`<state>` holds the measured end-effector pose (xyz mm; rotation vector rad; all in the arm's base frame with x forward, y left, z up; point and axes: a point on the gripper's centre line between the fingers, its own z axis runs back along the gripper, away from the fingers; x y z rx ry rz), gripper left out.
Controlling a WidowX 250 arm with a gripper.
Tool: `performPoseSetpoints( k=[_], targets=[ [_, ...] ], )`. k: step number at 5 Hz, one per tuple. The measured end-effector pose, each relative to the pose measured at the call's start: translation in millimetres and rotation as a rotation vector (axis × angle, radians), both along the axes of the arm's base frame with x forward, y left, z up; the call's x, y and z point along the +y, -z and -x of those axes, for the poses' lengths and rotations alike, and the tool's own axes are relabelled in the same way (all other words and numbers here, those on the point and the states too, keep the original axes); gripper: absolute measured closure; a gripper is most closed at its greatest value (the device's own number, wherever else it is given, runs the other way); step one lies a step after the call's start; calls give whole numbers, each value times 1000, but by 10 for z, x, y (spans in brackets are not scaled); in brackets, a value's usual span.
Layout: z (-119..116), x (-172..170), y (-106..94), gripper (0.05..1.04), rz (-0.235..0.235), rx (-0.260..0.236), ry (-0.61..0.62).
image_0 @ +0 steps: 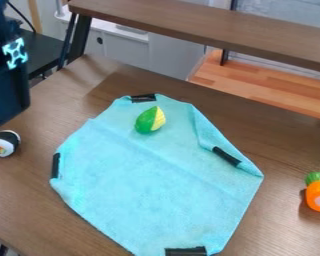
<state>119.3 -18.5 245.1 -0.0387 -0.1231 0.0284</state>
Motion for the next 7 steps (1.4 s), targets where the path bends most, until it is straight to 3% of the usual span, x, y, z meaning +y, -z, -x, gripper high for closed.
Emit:
performPoseSetpoints(
  k=[1, 2, 3, 5, 7],
  targets=[
    [-5, 0, 35, 83, -2, 1, 2],
    [-242, -119, 404, 83, -41, -34, 121],
    [-455, -194, 581, 83, -31, -117, 176],
    [-912, -131, 949, 83, -11, -154, 319],
    [-1419, 55, 1410, 83, -135, -172, 341]
  ],
)
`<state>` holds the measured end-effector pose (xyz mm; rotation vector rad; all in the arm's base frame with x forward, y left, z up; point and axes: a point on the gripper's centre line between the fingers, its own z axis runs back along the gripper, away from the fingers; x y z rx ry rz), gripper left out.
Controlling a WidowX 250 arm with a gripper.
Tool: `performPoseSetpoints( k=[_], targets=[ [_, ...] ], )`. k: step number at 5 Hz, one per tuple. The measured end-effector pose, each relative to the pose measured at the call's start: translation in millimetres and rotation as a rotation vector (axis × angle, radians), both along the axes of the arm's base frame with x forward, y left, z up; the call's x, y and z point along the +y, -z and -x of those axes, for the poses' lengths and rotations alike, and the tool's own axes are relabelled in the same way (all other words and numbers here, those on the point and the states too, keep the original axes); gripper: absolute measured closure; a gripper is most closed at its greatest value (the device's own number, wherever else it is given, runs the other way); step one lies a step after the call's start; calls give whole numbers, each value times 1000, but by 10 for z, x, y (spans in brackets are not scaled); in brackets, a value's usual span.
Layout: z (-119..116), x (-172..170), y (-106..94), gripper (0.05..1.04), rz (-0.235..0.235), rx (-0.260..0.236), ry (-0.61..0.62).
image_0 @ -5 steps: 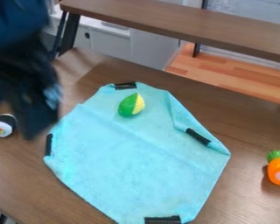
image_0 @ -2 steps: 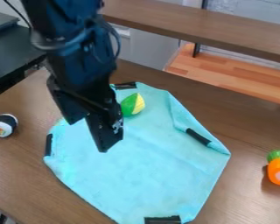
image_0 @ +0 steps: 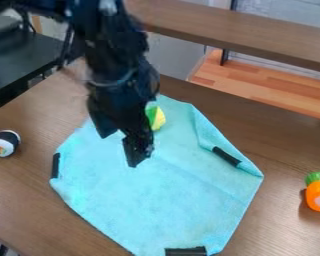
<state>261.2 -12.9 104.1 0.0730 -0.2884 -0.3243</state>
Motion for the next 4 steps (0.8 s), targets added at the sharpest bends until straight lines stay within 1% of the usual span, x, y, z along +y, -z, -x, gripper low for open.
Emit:
performPoseSetpoints(
  k=[1, 2, 3, 4],
  targets=[
    [-224, 41, 134, 83, -41, -33, 7],
    [-526, 177, 304, 83, -75, -22, -28],
    [-795, 272, 370, 83, -67, -9, -64],
    [-1022, 336, 444, 83, -87, -15, -88]
  ],
)
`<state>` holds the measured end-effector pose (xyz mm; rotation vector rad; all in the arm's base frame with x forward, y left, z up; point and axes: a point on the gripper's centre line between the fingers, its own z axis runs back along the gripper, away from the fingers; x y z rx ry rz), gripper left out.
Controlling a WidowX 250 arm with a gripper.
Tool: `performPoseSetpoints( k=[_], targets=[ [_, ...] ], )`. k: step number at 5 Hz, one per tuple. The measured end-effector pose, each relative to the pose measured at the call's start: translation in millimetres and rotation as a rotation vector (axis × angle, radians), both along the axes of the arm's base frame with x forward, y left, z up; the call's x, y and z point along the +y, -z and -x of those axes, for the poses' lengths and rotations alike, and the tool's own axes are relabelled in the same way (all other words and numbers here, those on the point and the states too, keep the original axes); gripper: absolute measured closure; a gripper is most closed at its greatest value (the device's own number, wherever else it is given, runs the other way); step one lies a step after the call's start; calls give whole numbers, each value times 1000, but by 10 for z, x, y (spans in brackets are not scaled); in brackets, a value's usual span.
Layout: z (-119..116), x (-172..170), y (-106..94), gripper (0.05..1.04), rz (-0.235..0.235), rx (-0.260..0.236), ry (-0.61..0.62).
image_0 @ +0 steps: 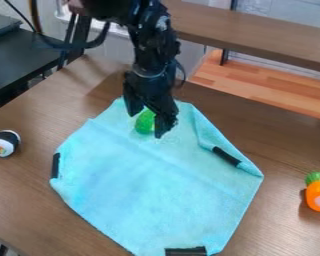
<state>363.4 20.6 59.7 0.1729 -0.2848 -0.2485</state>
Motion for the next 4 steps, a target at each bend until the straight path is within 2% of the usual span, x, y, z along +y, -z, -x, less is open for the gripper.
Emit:
performPoseSetpoints(
  k=[1, 2, 4],
  targets=[
    [-151, 58, 59, 83, -29, -16, -22],
    [-268, 89, 107, 83, -25, -17, -33],
    [-435, 145, 268, 83, -45, 11, -61]
  ],
)
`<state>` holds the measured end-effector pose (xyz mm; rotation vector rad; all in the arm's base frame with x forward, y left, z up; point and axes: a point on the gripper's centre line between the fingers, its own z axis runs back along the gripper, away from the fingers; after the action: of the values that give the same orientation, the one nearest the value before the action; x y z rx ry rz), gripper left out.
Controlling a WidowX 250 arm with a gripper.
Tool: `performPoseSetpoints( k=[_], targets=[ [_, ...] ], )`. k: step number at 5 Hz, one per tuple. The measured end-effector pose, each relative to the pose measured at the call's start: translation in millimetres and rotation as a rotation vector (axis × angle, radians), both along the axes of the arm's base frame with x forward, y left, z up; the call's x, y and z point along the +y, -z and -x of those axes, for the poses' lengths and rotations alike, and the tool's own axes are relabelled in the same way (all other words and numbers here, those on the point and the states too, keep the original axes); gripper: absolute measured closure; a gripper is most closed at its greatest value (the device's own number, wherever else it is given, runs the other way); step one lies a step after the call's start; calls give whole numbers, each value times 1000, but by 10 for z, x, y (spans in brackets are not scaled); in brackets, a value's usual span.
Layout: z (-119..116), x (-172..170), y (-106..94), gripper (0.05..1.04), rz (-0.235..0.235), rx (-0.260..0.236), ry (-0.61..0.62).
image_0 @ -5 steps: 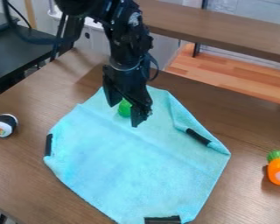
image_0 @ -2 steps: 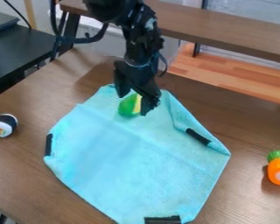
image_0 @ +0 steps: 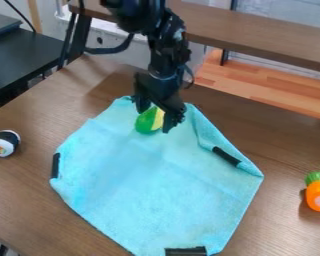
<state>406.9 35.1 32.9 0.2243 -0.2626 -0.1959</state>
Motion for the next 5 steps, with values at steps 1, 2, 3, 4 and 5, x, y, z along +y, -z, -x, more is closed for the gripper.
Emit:
performPoseSetpoints(
  k=[1, 2, 3, 4, 5],
  targets=[
    [-57, 45, 105, 84, -29, 10, -3],
    [-74, 108, 198, 112, -71, 20, -16],
    [-35, 142, 288, 351, -110, 55, -30],
    [-29, 112, 291, 368, -94, 59, -30],
    [-9, 120, 297, 368, -62, 70, -37]
  ],
)
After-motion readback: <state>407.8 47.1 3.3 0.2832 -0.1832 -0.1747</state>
